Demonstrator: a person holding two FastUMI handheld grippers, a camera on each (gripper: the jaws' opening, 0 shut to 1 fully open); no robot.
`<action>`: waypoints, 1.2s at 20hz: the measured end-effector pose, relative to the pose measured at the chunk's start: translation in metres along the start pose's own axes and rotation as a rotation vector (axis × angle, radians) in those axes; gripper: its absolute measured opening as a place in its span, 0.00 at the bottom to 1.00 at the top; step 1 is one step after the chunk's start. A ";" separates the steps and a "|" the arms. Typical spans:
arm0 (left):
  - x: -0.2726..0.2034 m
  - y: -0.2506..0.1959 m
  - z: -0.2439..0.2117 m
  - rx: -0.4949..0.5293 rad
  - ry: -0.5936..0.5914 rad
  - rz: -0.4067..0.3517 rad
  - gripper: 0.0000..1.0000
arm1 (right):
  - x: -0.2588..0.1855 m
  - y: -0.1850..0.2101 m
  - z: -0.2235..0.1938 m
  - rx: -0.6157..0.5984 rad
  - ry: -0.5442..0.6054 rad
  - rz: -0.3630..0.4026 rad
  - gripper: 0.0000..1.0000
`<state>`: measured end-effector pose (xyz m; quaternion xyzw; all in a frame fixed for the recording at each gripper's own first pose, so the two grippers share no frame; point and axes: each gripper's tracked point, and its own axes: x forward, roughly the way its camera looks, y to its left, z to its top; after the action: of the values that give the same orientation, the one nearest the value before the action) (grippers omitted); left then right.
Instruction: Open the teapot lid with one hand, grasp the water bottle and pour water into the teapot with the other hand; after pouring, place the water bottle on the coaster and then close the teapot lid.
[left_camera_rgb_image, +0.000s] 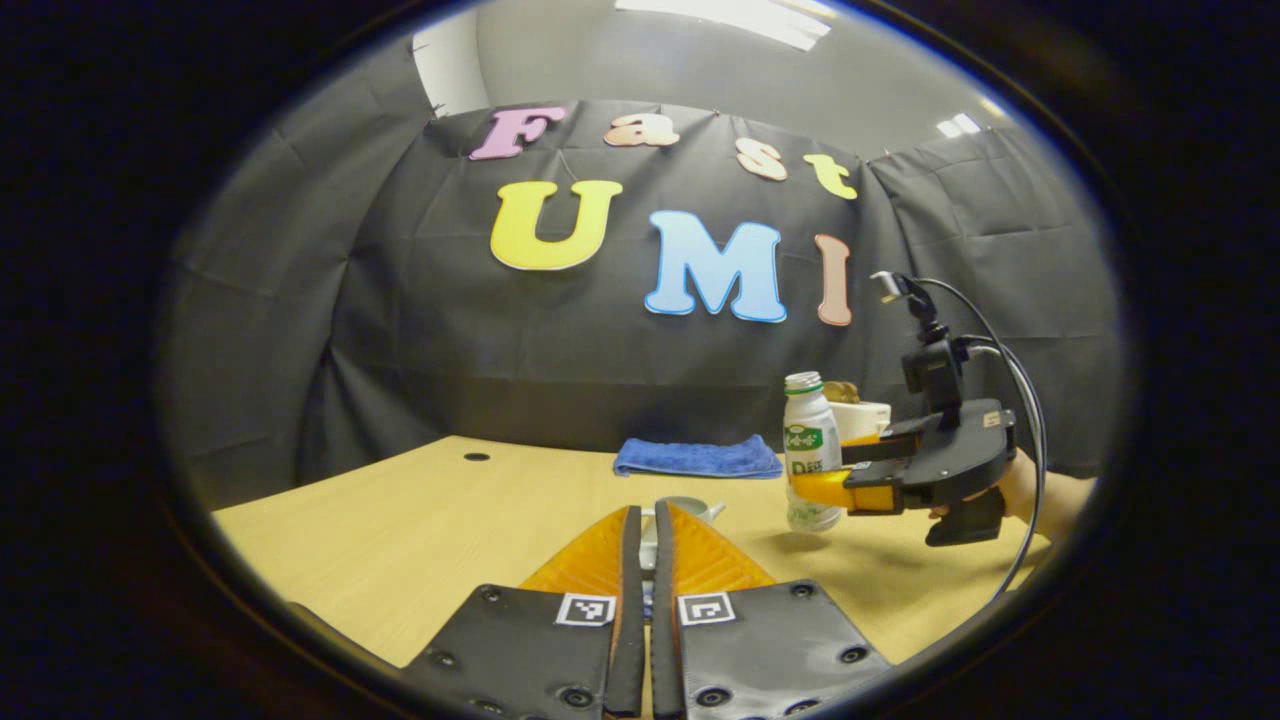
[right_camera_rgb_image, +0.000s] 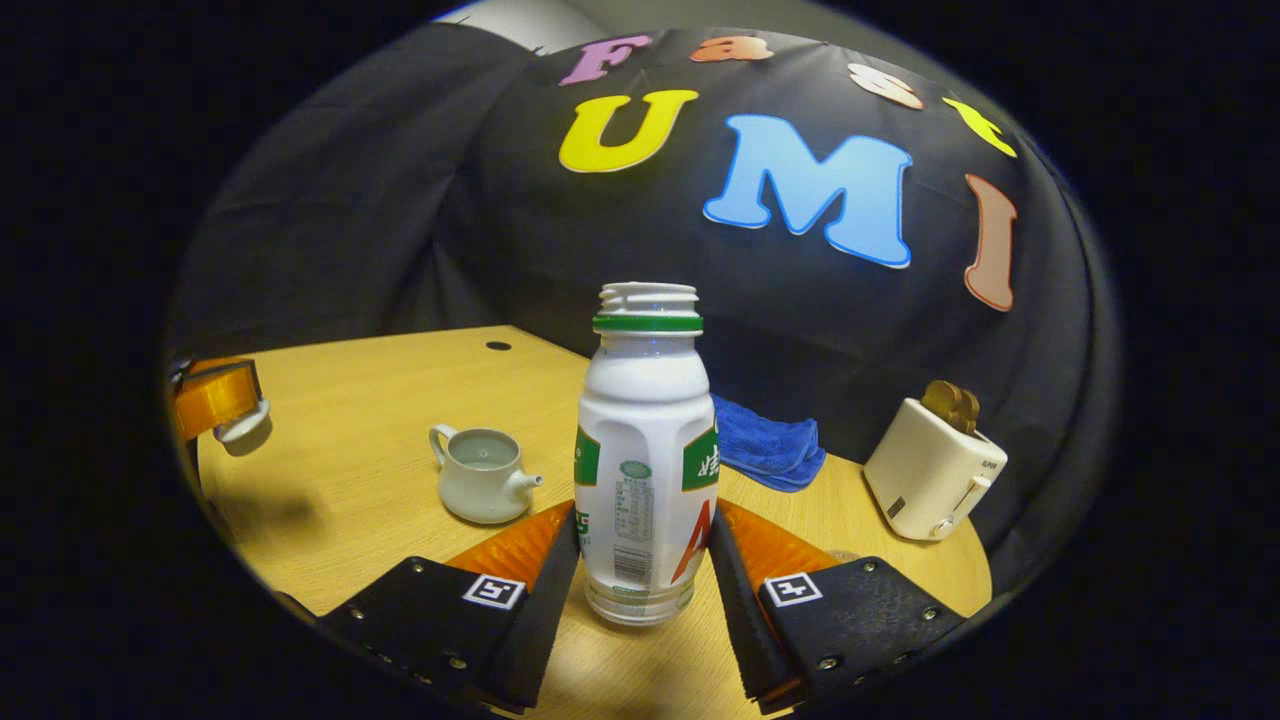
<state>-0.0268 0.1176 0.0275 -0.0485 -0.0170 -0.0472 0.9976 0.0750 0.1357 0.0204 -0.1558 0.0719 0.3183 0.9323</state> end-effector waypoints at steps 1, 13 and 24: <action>0.007 -0.004 0.004 0.008 -0.011 0.002 0.13 | -0.009 -0.016 0.003 0.010 -0.024 -0.038 0.72; 0.132 -0.037 0.004 0.065 0.012 -0.027 0.13 | -0.047 -0.114 -0.006 0.365 -0.184 -0.178 0.72; 0.187 -0.029 -0.040 0.090 0.114 -0.028 0.13 | -0.054 -0.142 -0.013 0.443 -0.215 -0.269 0.72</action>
<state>0.1580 0.0681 -0.0021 -0.0007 0.0371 -0.0630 0.9973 0.1197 -0.0060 0.0551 0.0783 0.0190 0.1828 0.9798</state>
